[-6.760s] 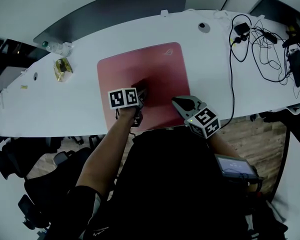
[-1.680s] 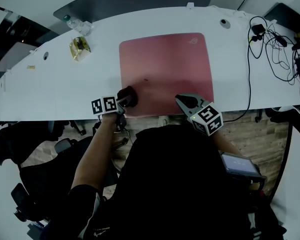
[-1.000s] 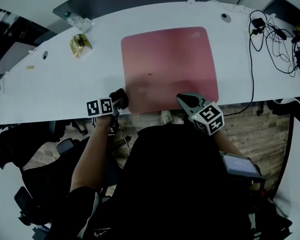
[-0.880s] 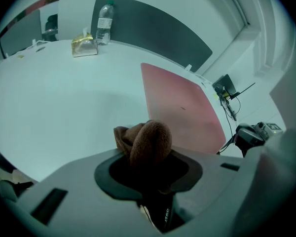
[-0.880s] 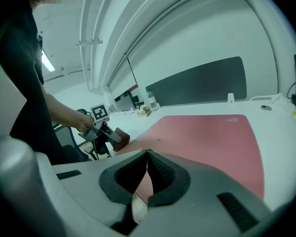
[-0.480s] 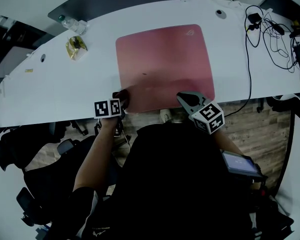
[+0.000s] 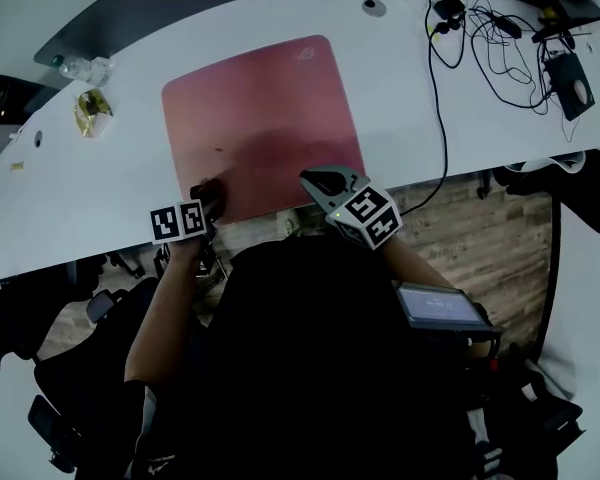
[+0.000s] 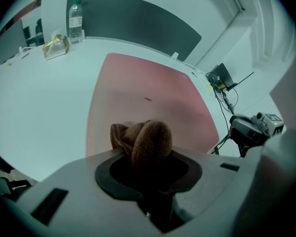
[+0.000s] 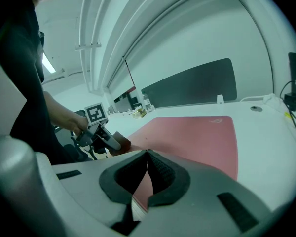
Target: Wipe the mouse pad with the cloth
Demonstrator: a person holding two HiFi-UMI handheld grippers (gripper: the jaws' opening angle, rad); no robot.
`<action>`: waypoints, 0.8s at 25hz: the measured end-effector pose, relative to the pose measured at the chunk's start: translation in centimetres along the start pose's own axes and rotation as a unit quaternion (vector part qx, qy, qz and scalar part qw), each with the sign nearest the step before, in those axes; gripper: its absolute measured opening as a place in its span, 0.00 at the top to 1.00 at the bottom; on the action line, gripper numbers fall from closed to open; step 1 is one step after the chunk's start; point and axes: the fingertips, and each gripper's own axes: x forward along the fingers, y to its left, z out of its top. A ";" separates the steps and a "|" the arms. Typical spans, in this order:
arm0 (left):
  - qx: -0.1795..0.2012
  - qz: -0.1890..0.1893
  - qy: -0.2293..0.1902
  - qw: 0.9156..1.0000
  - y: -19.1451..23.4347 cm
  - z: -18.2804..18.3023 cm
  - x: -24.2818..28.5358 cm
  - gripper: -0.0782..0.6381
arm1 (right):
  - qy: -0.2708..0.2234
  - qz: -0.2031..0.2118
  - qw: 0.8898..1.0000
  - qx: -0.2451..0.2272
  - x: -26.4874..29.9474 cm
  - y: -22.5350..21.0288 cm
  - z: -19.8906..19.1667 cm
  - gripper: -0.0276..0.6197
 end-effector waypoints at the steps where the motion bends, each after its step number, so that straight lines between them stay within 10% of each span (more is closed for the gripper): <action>1: -0.001 -0.003 0.000 1.000 -0.6 0.1 0.2 0.73 | -0.001 -0.001 1.000 0.001 -0.3 -0.4 -0.1 0.92; 20: 0.005 -0.062 0.021 0.998 -10.8 1.4 4.7 0.73 | -0.014 -0.016 0.999 0.026 -4.9 -5.5 -0.9 0.92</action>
